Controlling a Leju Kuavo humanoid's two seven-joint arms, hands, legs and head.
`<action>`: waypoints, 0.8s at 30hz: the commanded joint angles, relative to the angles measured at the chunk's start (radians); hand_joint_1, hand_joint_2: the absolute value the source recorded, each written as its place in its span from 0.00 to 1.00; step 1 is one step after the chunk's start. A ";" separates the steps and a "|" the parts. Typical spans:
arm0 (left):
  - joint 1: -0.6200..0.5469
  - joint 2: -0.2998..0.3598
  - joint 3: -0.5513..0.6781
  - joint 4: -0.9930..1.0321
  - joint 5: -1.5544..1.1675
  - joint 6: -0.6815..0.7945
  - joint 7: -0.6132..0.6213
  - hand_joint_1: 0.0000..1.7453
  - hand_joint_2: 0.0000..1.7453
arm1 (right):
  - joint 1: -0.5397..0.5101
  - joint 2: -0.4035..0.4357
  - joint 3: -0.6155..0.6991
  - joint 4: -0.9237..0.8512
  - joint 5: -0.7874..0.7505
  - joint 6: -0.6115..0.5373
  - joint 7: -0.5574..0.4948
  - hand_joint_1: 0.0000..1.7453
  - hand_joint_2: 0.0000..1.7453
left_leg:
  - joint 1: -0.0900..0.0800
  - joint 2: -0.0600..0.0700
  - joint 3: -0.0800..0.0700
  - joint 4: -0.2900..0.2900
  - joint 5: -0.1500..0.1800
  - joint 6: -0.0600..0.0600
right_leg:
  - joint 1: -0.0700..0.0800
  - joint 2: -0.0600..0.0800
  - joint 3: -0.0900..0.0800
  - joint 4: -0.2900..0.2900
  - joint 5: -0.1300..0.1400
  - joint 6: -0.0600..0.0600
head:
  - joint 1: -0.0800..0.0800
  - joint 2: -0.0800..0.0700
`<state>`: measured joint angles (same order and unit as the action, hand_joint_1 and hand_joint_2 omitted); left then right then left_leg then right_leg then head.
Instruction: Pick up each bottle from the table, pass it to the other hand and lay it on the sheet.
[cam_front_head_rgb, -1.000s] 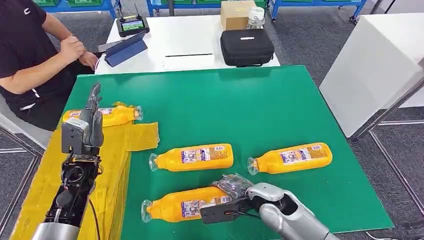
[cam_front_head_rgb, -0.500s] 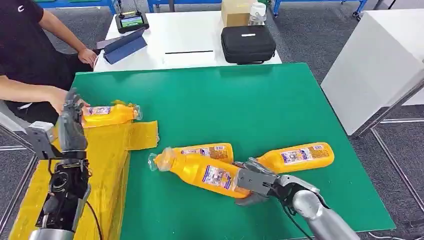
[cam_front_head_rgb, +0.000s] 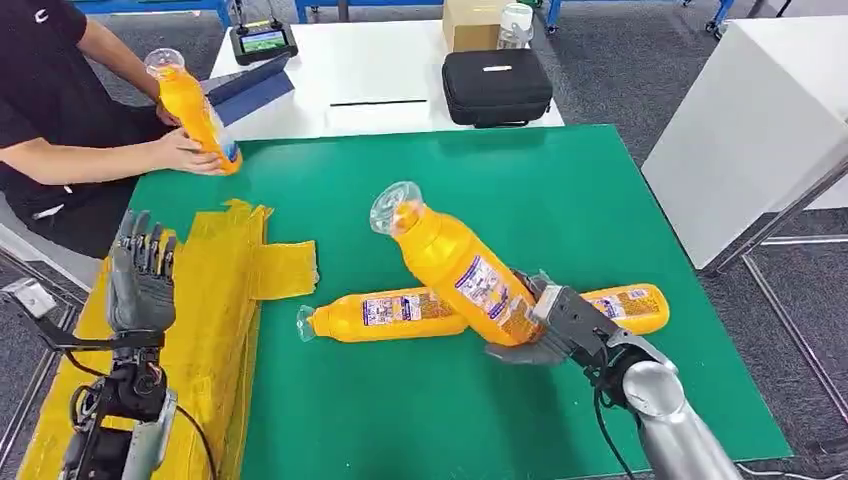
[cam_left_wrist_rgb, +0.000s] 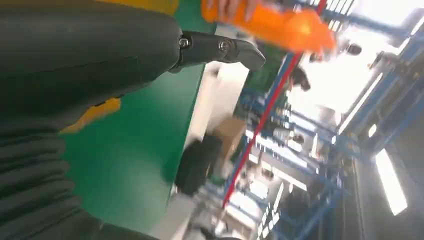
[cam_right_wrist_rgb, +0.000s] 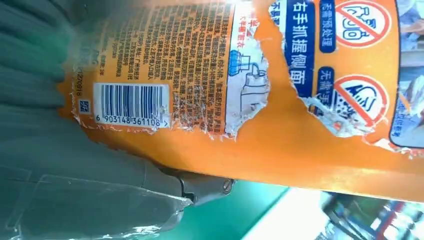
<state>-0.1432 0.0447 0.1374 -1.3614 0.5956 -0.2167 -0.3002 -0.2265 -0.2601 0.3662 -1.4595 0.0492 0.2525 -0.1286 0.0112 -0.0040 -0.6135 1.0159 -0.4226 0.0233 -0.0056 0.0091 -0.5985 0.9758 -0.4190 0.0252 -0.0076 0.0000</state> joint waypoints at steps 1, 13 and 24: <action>0.030 -0.049 -0.127 -0.068 0.096 -0.042 0.063 0.00 1.00 | -0.201 0.157 0.038 0.173 0.038 -0.041 0.023 1.00 1.00 | -0.001 0.004 0.003 0.000 -0.001 -0.001 | 0.000 0.002 0.001 0.000 0.000 -0.001 | 0.000 0.000; -0.068 -0.060 -0.274 0.006 0.117 -0.037 0.071 0.00 1.00 | -0.475 0.333 0.154 0.531 0.132 -0.178 0.072 1.00 1.00 | 0.000 0.002 0.002 -0.001 0.003 -0.002 | 0.000 0.000 0.001 0.002 0.000 -0.001 | 0.000 0.000; -0.086 -0.080 -0.299 -0.016 0.119 -0.025 0.087 0.00 1.00 | -0.586 0.508 0.273 0.746 0.205 -0.178 0.114 1.00 1.00 | 0.000 0.003 -0.001 0.000 0.003 -0.002 | 0.000 0.002 -0.003 0.003 0.000 -0.001 | 0.000 0.000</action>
<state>-0.1847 -0.0259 -0.1239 -1.4244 0.7115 -0.2533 -0.2209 -0.6785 0.1180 0.5200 -0.9585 0.2251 0.0744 -0.0252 0.0114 -0.0039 -0.6161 1.0159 -0.4190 0.0220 -0.0054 0.0088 -0.6023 0.9781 -0.4184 0.0248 -0.0076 0.0000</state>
